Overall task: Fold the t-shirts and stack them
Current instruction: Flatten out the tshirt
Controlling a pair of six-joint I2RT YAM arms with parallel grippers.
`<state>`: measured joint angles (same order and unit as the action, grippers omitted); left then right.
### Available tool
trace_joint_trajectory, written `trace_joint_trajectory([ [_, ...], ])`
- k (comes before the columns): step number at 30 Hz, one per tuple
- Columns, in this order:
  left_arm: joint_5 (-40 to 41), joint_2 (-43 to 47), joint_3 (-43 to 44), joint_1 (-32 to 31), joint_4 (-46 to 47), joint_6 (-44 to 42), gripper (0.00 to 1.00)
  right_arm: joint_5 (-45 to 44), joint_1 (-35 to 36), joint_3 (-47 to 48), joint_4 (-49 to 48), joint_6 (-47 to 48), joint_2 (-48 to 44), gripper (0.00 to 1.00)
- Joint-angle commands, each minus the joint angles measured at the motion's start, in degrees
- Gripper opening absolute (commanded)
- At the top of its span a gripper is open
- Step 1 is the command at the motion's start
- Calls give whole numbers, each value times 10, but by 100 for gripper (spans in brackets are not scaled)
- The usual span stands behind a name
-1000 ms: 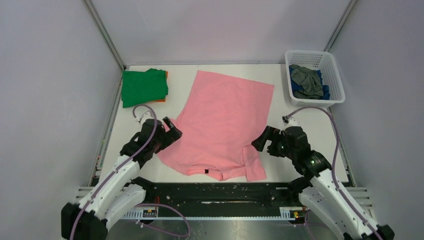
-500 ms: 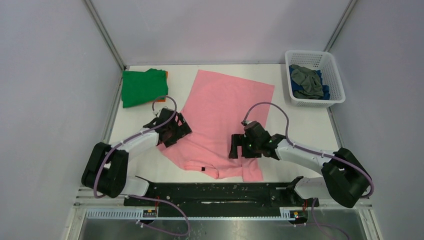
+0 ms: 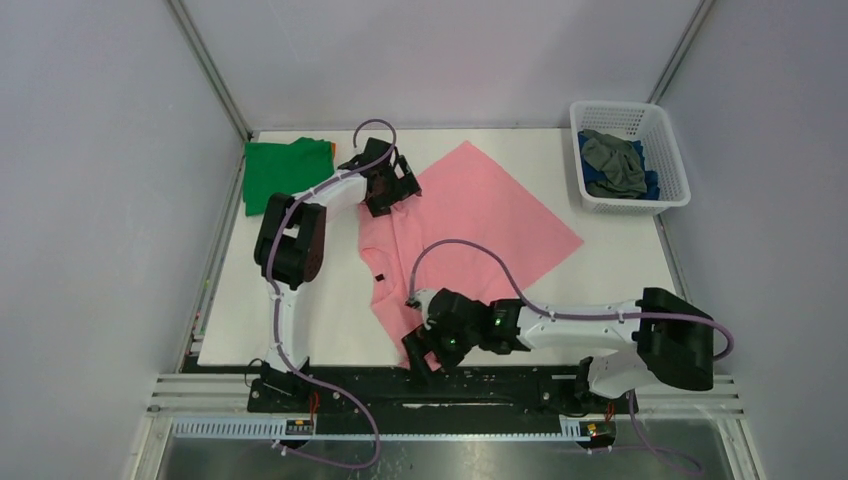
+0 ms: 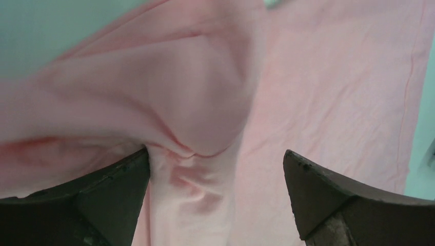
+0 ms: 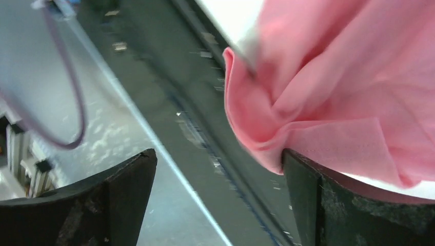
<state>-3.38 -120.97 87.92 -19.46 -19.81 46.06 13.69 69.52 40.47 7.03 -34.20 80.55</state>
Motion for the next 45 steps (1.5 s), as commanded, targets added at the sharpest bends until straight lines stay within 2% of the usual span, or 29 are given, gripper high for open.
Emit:
trace_joint_trajectory([
  [1,4,-40,130,-1,-88,-50,99,28,30,67,-8,56,-32,100],
  [4,31,-37,202,-1,-152,-85,99,-63,15,40,9,63,-93,100],
  [6,54,5,190,-5,-168,-104,99,-114,-29,9,31,38,-141,99],
  [8,78,74,110,-19,-160,-119,99,-124,-118,-29,33,-3,-172,100],
  [11,96,187,-42,-44,-113,-116,99,-154,-206,-68,31,-26,-199,100],
  [15,9,317,-243,-90,-18,-79,99,-213,-269,-72,24,-3,-189,99],
  [18,-18,369,-350,-135,26,-39,99,-196,-313,-58,-6,6,-145,99],
  [22,-61,397,-449,-155,80,8,99,-141,-344,-30,-44,1,-65,99],
  [24,-33,400,-473,-155,85,13,99,-127,-351,-21,-59,-5,-24,100],
  [26,1,391,-474,-147,78,9,99,-108,-360,-13,-64,-13,15,99],
  [29,-12,360,-477,-121,106,4,99,-92,-368,-13,-88,-24,45,99],
  [33,-6,299,-447,-59,84,-8,99,-88,-374,-36,-88,-34,47,100],
  [37,54,254,-375,-12,48,-22,99,-86,-375,-73,-78,-55,24,99],
  [41,60,194,-272,10,37,-49,99,-124,-376,-113,-79,-59,-17,99],
  [43,70,165,-200,19,1,-59,99,-160,-382,-114,-78,-58,-36,99],
  [45,76,156,-147,22,-21,-72,99,-158,-383,-100,-77,-58,-50,100],
])
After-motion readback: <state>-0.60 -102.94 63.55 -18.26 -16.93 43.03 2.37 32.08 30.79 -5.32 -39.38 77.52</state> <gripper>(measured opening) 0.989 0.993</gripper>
